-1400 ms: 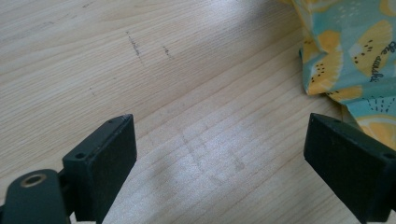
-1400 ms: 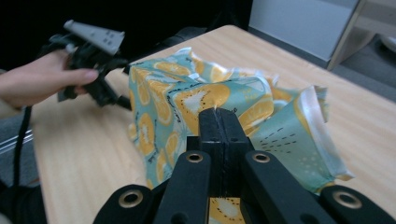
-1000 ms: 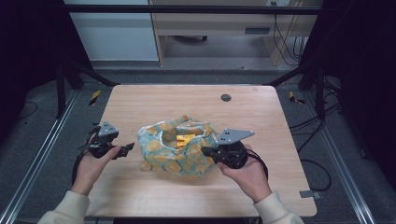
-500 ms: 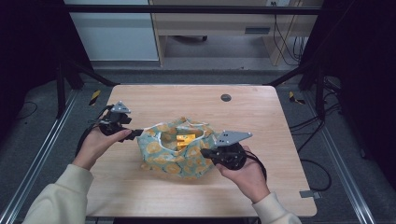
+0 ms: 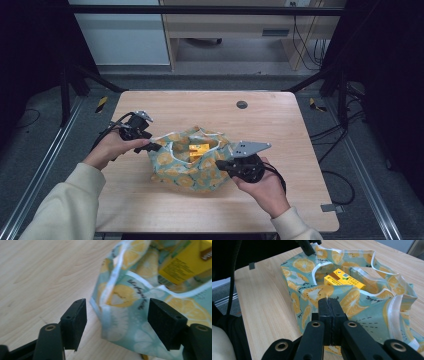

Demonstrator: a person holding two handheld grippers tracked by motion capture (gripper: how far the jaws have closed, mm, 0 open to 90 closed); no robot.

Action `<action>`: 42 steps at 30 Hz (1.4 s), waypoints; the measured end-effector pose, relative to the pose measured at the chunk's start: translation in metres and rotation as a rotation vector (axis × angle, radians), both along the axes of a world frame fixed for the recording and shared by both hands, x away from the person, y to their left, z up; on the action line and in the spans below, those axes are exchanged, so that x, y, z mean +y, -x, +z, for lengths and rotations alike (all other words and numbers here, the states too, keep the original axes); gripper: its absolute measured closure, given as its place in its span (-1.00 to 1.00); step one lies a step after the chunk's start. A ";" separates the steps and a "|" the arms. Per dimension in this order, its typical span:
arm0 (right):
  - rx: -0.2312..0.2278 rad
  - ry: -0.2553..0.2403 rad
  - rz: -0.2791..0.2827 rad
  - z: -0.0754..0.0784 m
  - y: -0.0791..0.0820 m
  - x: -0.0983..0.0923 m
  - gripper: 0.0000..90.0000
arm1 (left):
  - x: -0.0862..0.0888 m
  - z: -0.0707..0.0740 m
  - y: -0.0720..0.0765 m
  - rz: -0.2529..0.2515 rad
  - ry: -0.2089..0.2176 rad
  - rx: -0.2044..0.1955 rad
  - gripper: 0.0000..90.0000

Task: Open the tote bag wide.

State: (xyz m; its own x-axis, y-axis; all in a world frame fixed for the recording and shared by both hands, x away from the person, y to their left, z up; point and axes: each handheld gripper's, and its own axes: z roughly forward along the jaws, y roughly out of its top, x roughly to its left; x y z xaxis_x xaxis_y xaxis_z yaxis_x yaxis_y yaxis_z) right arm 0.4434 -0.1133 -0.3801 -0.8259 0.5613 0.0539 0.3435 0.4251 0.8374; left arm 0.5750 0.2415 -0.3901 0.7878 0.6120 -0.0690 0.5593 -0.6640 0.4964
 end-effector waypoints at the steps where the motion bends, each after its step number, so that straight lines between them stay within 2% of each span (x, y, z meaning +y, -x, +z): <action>1: -0.001 -0.001 0.001 0.000 0.000 0.000 1.00 | -0.002 0.001 0.001 -0.002 -0.010 -0.007 -0.12; 3: -0.001 -0.002 0.002 0.000 -0.001 -0.001 1.00 | -0.005 0.001 0.003 -0.013 -0.023 -0.001 0.02; 4: -0.001 -0.002 0.002 -0.001 -0.001 0.000 1.00 | -0.005 0.002 0.004 -0.019 -0.029 -0.005 0.20; 6: 0.000 -0.001 0.001 -0.001 -0.001 0.000 1.00 | -0.007 0.003 0.005 -0.016 -0.034 -0.021 0.45; 8: 0.002 0.000 0.000 -0.001 -0.001 0.000 1.00 | -0.007 0.005 0.006 -0.033 -0.028 -0.020 0.69; 11: 0.005 0.002 -0.007 -0.002 -0.001 0.000 1.00 | -0.008 0.010 0.009 -0.051 -0.022 -0.032 0.89; 13: 0.004 0.003 -0.008 -0.002 -0.001 -0.001 1.00 | -0.007 0.014 0.013 -0.063 -0.012 -0.040 0.96; 16: 0.000 0.008 -0.013 -0.002 -0.001 -0.001 1.00 | -0.005 0.019 0.018 -0.066 0.002 -0.055 0.99; 20: -0.020 0.014 -0.029 -0.002 0.003 -0.003 1.00 | -0.001 0.027 0.027 -0.087 0.042 -0.064 1.00; 23: -0.037 0.015 -0.053 -0.005 0.011 -0.006 1.00 | 0.002 0.033 0.038 -0.103 0.094 -0.082 1.00; 26: -0.026 0.022 -0.071 -0.013 0.018 -0.009 0.99 | 0.006 0.036 0.048 -0.115 0.122 -0.096 1.00; 31: 0.006 0.056 -0.095 -0.032 0.026 -0.016 0.98 | 0.012 0.032 0.063 -0.130 0.132 -0.102 1.00; 34: 0.025 0.083 -0.095 -0.040 0.027 -0.016 0.87 | 0.010 0.030 0.067 -0.141 0.121 -0.102 1.00; 37: 0.014 0.068 -0.102 -0.035 0.024 -0.016 0.72 | 0.010 0.030 0.066 -0.140 0.122 -0.104 1.00; 42: -0.035 0.059 -0.124 -0.011 0.015 -0.017 0.49 | 0.008 0.029 0.063 -0.142 0.113 -0.099 1.00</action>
State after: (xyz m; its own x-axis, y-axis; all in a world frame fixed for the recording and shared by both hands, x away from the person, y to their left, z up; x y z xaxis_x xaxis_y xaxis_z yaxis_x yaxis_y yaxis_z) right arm 0.4286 -0.1299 -0.3914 -0.7509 0.6604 -0.0097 0.3675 0.4300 0.8246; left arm 0.5115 0.2491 -0.3612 0.8719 0.4872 -0.0485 0.4087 -0.6698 0.6200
